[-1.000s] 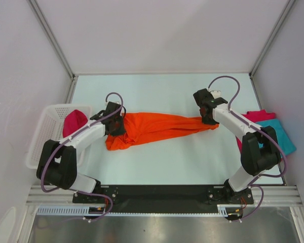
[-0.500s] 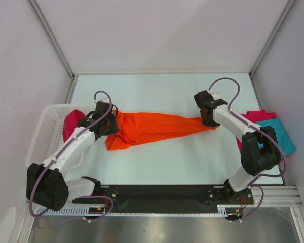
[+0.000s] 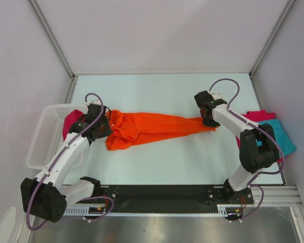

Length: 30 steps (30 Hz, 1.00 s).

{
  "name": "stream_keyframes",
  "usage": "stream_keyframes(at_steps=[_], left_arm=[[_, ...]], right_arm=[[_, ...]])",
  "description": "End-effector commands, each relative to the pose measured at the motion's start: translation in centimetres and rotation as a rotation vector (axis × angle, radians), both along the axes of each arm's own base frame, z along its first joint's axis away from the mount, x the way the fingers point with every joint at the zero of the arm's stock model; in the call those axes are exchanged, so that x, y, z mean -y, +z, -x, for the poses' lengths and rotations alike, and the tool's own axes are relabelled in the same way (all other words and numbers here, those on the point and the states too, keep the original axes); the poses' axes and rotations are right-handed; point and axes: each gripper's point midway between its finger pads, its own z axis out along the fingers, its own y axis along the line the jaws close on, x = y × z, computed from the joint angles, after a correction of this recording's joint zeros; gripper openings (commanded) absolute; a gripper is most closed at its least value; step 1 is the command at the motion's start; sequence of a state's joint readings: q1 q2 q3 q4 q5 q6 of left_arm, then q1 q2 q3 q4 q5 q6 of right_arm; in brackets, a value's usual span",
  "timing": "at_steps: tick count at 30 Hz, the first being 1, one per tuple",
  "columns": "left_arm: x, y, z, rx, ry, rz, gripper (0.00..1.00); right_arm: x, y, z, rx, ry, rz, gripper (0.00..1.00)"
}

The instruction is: Fold and stack the t-shirts

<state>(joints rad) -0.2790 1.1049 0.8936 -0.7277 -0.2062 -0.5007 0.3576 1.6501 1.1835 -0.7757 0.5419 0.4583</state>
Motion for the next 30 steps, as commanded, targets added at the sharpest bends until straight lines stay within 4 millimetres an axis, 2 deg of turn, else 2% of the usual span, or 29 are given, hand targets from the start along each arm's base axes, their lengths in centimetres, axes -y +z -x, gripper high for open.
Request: stream_keyframes(at_steps=[1,12,23,24,27,28,30], left_arm=[[-1.5,1.4,0.5,0.033,0.058,-0.001,0.0],[-1.9,0.9,1.1,0.023,0.063,0.014,0.0],[-1.3,0.7,1.1,0.017,0.026,0.037,0.0],[-1.2,0.6,1.1,0.016,0.025,0.041,0.0],[-1.0,0.5,1.0,0.012,0.02,0.05,0.01],[-1.0,0.5,0.9,0.01,0.02,0.051,0.14],[-1.0,0.5,0.8,0.011,0.018,0.054,0.29]], right_arm=[[1.2,-0.1,-0.3,0.007,-0.047,0.042,0.0],[3.3,-1.7,-0.4,-0.031,-0.121,0.007,0.0],[1.7,-3.6,-1.3,-0.08,-0.099,-0.069,0.0],[1.5,-3.4,-1.4,-0.075,-0.093,-0.078,0.1],[1.2,-2.6,-1.7,-0.048,-0.087,-0.086,0.15],[1.2,-2.3,-1.9,-0.039,-0.086,-0.087,0.15],[1.2,-1.5,-2.0,-0.021,-0.081,-0.081,0.18]])
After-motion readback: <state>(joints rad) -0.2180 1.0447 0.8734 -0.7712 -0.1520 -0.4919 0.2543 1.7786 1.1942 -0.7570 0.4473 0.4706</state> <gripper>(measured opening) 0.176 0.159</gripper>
